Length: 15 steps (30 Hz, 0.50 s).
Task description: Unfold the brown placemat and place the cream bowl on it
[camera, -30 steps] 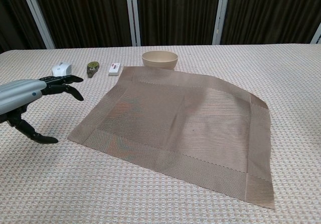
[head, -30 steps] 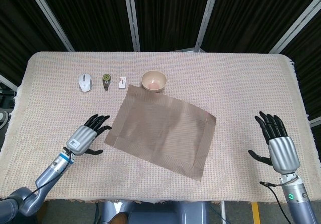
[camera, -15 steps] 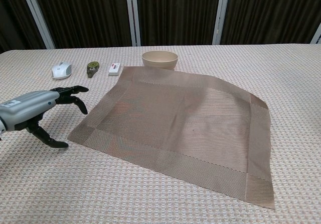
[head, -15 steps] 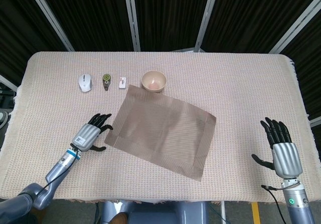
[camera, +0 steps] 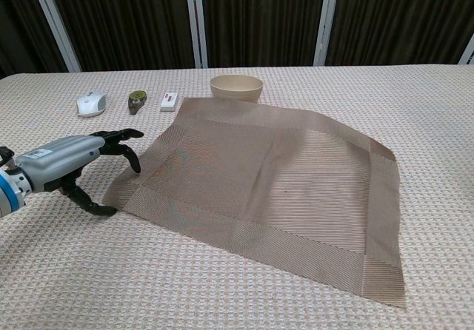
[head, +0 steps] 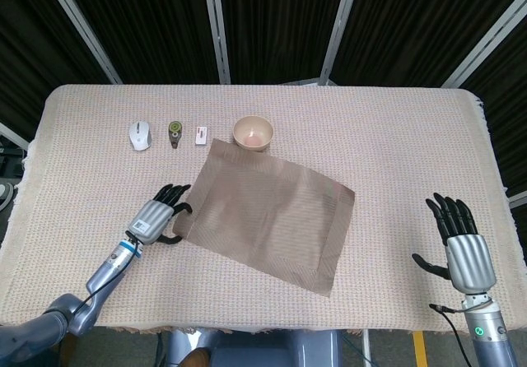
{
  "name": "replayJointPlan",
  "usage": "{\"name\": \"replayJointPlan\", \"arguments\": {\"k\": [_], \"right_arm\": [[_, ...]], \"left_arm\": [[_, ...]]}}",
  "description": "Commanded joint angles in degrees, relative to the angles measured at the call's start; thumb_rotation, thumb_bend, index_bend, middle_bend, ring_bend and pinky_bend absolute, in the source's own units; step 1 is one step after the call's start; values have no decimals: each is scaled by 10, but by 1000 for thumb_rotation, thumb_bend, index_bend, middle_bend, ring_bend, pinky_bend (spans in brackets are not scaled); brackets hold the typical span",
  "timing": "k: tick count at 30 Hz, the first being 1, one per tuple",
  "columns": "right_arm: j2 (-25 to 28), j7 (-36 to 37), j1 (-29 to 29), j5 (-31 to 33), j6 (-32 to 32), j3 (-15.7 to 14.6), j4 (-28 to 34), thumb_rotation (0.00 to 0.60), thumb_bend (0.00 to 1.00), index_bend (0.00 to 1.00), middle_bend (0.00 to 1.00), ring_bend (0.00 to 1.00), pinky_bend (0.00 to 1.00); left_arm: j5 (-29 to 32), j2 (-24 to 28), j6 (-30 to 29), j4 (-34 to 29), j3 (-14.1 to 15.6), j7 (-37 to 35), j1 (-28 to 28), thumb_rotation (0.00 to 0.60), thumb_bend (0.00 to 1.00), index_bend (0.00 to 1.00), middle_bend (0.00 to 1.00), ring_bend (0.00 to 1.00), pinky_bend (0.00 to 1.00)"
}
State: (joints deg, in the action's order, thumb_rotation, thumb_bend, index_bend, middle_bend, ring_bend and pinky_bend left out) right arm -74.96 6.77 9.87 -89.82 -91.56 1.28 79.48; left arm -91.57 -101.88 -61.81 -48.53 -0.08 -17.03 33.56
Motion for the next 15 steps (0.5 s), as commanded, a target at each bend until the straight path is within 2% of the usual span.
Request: {"name": "replayJointPlan", "arguments": {"k": [1,7,15], "right_arm": [[1,0,-2,-2,1,2,2,600,0,0,0,0,0],[1,0,-4,-6,3,5,3,600,0,0,0,0,0],[2,0,-7,-11,5,8,4,600,0,0,0,0,0]], "left_arm": [[1,0,2,0,1,1,1,600,302,362,0,0,0],[6,4,6,-5,4,0,4,600,404,377,0,0,0],[6,12,0,-20,4,6,8,600,419,380,0,0,0]]}}
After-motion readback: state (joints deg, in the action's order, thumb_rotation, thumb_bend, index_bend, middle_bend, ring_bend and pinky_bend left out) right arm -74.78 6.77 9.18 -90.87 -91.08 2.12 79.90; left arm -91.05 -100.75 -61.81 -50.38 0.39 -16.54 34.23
